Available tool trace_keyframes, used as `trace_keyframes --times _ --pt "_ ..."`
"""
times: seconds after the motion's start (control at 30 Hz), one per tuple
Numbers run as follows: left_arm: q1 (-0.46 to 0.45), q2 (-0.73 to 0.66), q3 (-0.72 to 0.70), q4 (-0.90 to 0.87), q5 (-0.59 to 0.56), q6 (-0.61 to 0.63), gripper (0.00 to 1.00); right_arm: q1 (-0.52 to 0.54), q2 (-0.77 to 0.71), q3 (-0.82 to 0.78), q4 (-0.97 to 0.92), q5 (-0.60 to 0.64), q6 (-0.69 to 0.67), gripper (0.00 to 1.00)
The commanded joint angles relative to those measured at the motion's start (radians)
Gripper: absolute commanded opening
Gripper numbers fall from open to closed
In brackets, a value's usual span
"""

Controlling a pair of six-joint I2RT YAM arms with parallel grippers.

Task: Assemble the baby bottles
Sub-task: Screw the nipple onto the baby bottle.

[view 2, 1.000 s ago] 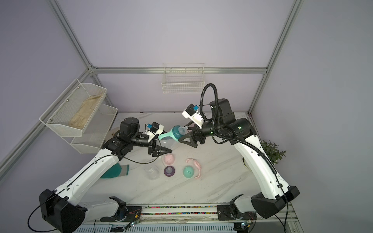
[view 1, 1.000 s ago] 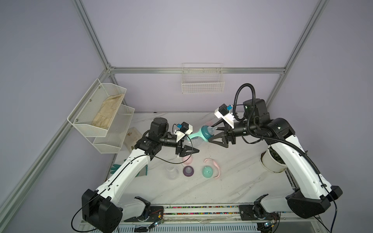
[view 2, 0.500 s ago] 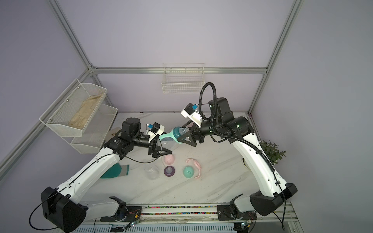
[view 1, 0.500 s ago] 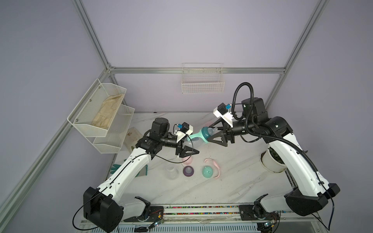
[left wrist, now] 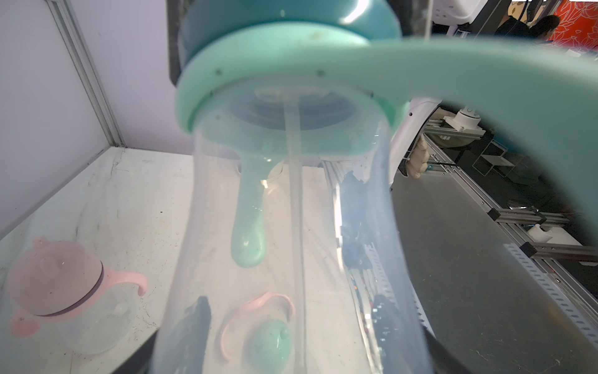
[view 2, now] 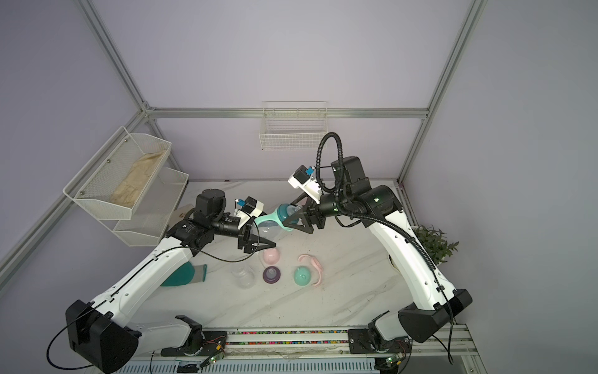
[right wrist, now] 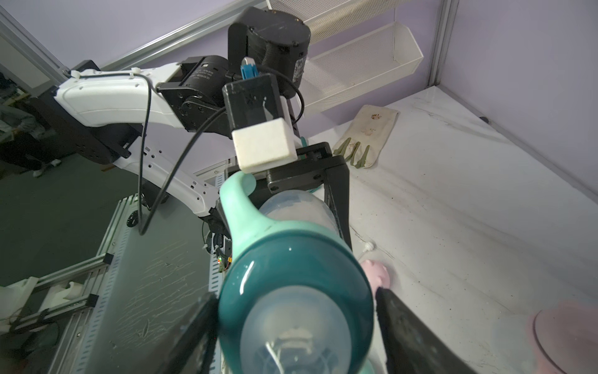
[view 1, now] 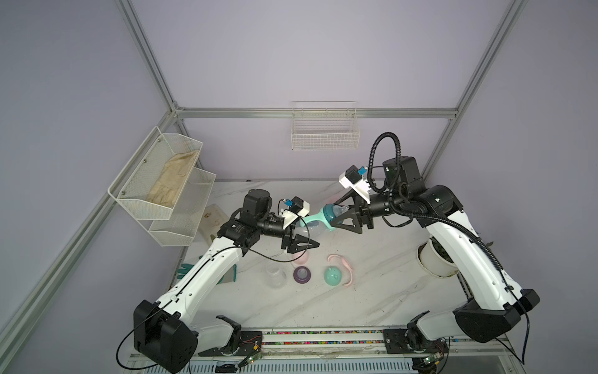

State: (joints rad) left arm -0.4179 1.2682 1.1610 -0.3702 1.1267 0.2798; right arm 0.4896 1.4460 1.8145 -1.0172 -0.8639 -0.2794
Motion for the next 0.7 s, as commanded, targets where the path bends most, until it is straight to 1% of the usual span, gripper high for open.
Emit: trace_keyframes --times 0.0,0.1,0.2,0.27,0.37,0.57,0.67 --pt "0.007 -0.005 0.071 0.019 0.033 0.019 0.00 0.000 0.003 0.003 0.017 -0.032 -0.006 0.73" --pt "0.007 -0.004 0.072 0.019 0.028 0.021 0.00 0.000 0.004 -0.006 0.017 -0.039 -0.004 0.69" --pt "0.007 -0.006 0.075 0.017 0.006 0.018 0.00 0.000 0.005 -0.013 0.016 -0.048 0.007 0.63" --pt "0.007 -0.010 0.077 0.017 -0.029 0.015 0.00 0.000 0.010 -0.014 0.016 -0.047 0.021 0.57" --pt "0.007 -0.019 0.074 0.019 -0.098 0.009 0.00 0.000 0.014 -0.031 0.032 -0.046 0.052 0.48" --pt "0.007 -0.040 0.065 0.026 -0.238 -0.015 0.00 0.000 0.010 -0.118 0.168 -0.078 0.170 0.35" --pt "0.005 -0.053 0.053 0.051 -0.338 -0.026 0.00 0.000 0.012 -0.145 0.241 -0.084 0.236 0.28"
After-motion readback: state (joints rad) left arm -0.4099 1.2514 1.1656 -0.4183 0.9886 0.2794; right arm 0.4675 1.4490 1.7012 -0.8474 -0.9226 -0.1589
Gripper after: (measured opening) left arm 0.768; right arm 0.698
